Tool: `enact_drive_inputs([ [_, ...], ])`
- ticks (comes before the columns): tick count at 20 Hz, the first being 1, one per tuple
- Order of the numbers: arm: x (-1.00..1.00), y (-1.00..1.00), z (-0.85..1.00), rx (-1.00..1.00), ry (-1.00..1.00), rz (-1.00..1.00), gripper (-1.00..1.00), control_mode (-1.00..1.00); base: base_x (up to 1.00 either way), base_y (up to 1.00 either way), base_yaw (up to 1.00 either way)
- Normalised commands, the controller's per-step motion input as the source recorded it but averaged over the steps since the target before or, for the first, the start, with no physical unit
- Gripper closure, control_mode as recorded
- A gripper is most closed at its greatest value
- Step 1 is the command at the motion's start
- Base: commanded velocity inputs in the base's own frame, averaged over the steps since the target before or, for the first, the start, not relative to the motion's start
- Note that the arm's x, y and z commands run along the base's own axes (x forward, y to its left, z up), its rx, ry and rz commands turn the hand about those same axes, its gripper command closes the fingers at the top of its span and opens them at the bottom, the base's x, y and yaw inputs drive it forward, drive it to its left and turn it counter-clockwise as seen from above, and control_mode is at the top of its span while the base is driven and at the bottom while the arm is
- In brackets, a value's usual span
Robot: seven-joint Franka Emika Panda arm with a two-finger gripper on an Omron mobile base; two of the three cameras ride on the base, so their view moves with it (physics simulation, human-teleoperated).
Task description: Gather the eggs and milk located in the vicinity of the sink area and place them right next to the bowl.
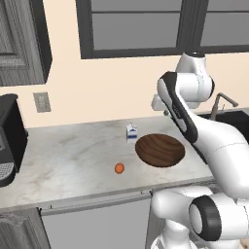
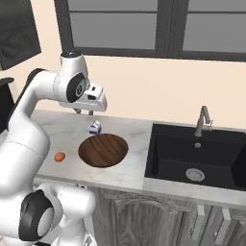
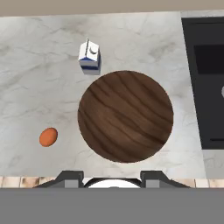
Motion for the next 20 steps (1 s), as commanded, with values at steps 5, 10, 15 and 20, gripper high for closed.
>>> enact_drive_inputs([
  [5, 0.31, 0.15, 0.0, 0.0, 0.0, -0.05, -1.0, -1.0, 0.0, 0.0, 0.0],
  [10, 0.5, 0.26, 0.0, 0.0, 0.02, -0.05, -1.0, -1.0, 0.0, 0.0, 0.0],
  [15, 0.6, 0.37, -0.16, -0.01, 0.26, -0.01, -1.0, -1.0, 0.0, 0.0, 0.0],
  [20, 0.54, 0.18, -0.31, -0.07, 0.04, 0.0, -1.0, -1.0, 0.0, 0.0, 0.0],
])
